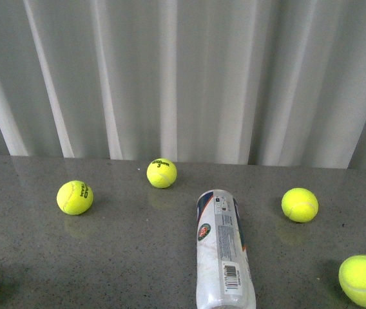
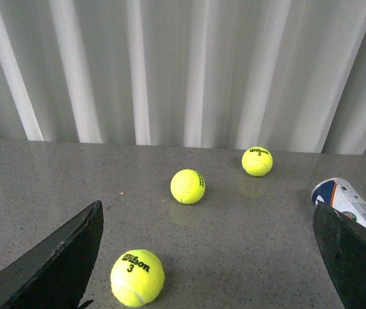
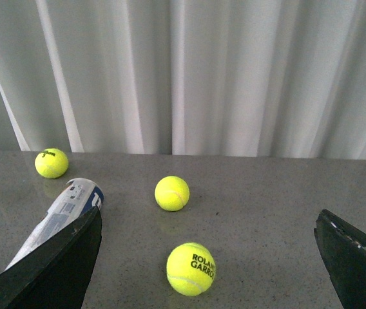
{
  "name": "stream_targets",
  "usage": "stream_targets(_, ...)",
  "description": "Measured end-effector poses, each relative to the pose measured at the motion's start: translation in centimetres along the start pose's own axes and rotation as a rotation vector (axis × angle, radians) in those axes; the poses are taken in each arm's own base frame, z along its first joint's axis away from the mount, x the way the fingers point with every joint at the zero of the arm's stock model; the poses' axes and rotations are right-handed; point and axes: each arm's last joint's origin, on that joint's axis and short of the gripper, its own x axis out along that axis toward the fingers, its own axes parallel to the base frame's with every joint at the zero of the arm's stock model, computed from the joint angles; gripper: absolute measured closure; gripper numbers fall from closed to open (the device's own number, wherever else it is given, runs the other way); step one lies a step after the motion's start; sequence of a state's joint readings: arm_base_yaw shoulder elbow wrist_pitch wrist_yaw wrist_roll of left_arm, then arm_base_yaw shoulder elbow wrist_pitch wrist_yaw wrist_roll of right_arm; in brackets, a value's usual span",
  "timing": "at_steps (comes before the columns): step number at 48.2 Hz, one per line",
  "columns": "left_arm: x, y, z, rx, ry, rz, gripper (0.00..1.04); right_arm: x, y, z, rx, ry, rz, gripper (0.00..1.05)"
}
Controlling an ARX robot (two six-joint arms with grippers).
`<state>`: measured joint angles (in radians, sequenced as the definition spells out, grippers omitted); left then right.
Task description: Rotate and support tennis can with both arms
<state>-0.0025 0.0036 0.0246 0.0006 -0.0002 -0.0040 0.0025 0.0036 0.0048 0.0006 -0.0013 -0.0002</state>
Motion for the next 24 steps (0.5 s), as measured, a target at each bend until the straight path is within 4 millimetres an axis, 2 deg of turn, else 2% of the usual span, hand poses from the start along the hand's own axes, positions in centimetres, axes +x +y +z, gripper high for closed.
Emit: stream_targets(24, 0.00, 0.00, 0.00, 0.000, 0.000, 0.000, 0.07, 0.00, 0.00, 0.00, 0.000, 0.000, 0.000, 0.07)
